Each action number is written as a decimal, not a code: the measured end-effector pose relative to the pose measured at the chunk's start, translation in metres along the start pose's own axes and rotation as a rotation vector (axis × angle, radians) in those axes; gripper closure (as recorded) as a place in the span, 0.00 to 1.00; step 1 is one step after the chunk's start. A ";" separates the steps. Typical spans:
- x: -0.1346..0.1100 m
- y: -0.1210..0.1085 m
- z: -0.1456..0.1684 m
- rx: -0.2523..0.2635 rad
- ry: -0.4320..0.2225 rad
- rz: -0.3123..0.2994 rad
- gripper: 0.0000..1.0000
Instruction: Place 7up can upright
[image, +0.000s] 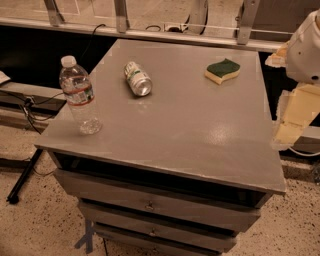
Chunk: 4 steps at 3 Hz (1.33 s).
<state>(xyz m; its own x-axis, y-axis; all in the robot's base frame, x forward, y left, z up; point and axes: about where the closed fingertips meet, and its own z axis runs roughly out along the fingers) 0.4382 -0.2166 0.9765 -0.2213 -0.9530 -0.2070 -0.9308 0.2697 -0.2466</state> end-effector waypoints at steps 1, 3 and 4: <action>0.000 0.000 0.000 0.000 0.000 0.000 0.00; -0.112 -0.050 0.043 -0.003 -0.143 -0.028 0.00; -0.180 -0.074 0.076 -0.019 -0.212 0.000 0.00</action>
Offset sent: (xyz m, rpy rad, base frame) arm 0.0931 0.1081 -0.0071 0.1314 -0.0406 0.0909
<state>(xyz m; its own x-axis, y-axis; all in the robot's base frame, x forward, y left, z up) 0.5693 -0.0543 0.9601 -0.1572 -0.9021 -0.4019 -0.9365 0.2653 -0.2292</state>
